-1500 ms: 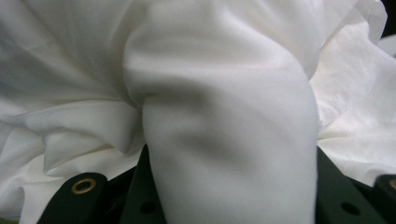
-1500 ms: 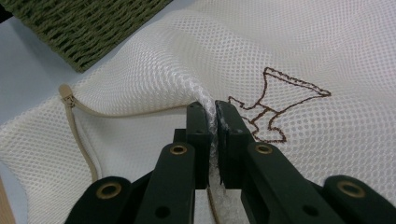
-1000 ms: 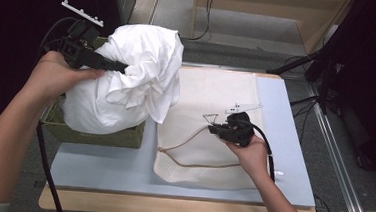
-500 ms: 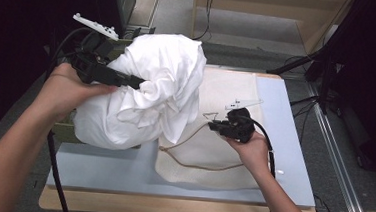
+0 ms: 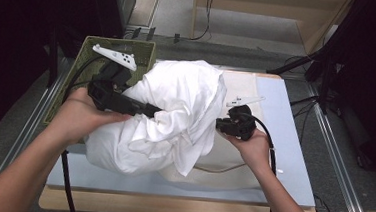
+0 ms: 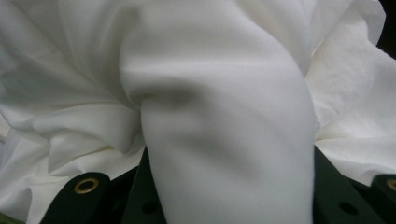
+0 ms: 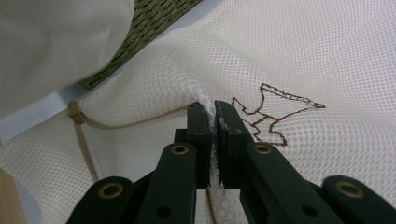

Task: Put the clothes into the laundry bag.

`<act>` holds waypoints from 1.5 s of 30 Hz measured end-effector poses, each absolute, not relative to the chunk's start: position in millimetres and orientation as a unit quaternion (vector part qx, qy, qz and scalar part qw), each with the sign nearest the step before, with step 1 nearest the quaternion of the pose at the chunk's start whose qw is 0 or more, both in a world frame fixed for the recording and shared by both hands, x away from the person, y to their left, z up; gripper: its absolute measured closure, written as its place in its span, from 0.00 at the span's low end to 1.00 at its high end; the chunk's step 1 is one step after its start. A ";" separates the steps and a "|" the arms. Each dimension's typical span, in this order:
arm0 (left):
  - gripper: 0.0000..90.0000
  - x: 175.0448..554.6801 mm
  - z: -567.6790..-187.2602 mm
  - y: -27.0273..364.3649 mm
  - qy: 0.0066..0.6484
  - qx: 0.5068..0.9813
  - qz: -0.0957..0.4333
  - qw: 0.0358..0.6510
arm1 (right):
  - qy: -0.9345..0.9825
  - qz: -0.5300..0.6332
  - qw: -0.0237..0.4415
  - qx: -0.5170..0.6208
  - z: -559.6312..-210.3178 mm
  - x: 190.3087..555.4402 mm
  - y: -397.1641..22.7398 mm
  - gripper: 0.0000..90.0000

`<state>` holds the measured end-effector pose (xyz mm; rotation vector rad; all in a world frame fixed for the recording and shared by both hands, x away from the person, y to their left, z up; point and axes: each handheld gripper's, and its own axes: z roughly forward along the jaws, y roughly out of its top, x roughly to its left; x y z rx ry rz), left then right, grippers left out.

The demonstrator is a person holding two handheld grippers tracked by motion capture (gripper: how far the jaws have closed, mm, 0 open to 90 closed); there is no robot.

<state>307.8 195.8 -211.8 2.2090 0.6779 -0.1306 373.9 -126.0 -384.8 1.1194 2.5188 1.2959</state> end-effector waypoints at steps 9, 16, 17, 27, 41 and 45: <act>0.77 286.6 -243.1 191.9 0.227 0.886 -0.068 0.399 | 0.825 0.424 0.044 0.372 -385.8 372.0 -126.0 0.96; 0.77 274.7 -276.3 185.0 0.232 0.887 -0.069 0.392 | 0.824 0.424 0.044 0.373 -385.7 371.2 -126.4 0.96; 0.77 273.7 -280.6 184.6 0.232 0.887 -0.070 0.394 | 0.825 0.424 0.045 0.372 -385.6 371.1 -126.4 0.96; 0.76 259.6 -311.9 172.8 0.225 0.892 -0.080 0.383 | 0.823 0.427 0.045 0.371 -383.1 369.5 -128.0 0.96; 0.76 253.5 -340.8 161.9 0.208 0.898 -0.101 0.374 | 0.824 0.429 0.057 0.367 -378.8 368.0 -126.2 0.96; 0.76 246.4 -339.5 165.2 0.192 0.903 -0.113 0.368 | 0.822 0.428 0.056 0.371 -379.6 370.3 -126.3 0.96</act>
